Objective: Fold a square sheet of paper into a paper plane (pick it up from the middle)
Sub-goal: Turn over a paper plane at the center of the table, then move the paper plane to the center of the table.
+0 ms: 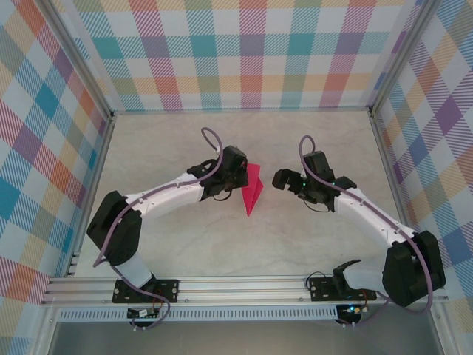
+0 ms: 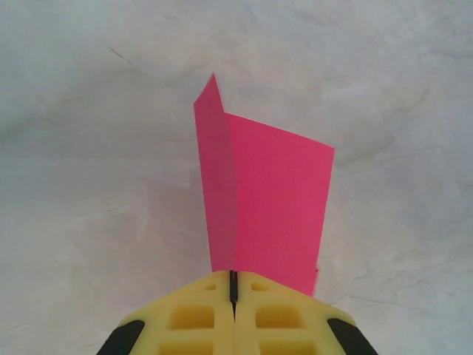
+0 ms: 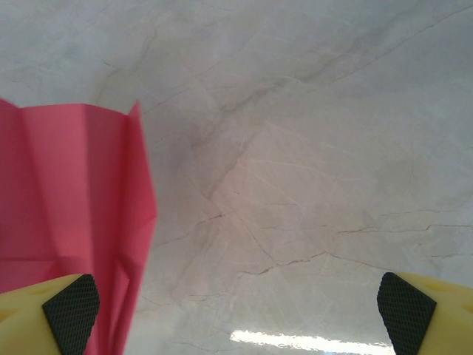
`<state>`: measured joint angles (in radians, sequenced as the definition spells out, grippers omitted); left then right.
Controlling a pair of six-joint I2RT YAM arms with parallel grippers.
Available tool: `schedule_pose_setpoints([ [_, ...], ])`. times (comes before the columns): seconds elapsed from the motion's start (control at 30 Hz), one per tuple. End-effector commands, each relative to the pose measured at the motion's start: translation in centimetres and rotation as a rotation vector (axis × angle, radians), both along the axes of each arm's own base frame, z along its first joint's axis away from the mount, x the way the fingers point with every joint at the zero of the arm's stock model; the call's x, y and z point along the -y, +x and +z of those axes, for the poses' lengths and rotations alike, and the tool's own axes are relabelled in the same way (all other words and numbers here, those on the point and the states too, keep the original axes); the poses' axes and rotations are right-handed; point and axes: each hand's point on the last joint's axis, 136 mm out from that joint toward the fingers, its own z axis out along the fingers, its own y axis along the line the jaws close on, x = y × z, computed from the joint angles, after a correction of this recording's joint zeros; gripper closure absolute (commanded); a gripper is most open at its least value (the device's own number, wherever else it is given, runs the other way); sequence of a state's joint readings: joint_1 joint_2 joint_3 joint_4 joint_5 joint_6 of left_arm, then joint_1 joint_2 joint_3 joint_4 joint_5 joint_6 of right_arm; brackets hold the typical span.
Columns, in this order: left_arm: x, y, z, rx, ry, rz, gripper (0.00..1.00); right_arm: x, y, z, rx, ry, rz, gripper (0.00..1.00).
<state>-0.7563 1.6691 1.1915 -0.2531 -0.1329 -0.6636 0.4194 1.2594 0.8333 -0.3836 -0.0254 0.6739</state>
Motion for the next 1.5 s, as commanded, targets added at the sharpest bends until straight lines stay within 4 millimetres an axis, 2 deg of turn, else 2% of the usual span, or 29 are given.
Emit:
schedule_pose_setpoints([
  [0.0,2.2,1.3,-0.2,0.003,-0.214,-0.021,1.00,-1.2,-0.6,-0.3,-0.025,0.070,0.040,0.02],
  [0.13,1.8,1.5,-2.6,-0.032,-0.321,-0.001,1.00,-3.2,-1.0,-0.6,-0.054,0.142,0.127,0.13],
  [0.27,1.1,0.8,-4.9,-0.058,-0.340,0.009,1.00,-5.1,-1.5,-1.2,-0.084,0.164,0.194,0.25],
  [0.53,-0.5,-0.5,-7.1,-0.076,-0.350,0.031,1.00,-8.6,-2.9,-3.9,-0.160,0.073,0.268,0.40],
  [0.63,-1.1,-0.6,-7.6,-0.080,-0.353,0.049,1.00,-9.2,-3.2,-4.9,-0.179,0.028,0.267,0.40],
  [0.83,-1.8,-0.9,-8.2,-0.091,-0.340,0.063,1.00,-11.4,-3.8,-6.3,-0.226,0.042,0.321,0.40],
  [0.97,-1.7,-1.0,-8.1,-0.092,-0.342,0.055,1.00,-12.8,-4.2,-6.3,-0.220,0.053,0.363,0.43],
  [1.1,-1.7,-1.0,-8.0,-0.092,-0.342,0.054,1.00,-13.0,-4.1,-6.4,-0.217,0.043,0.361,0.49],
  [1.47,-1.7,-1.1,-8.1,-0.098,-0.343,0.050,1.00,-13.3,-3.9,-7.4,-0.245,0.035,0.357,0.48],
])
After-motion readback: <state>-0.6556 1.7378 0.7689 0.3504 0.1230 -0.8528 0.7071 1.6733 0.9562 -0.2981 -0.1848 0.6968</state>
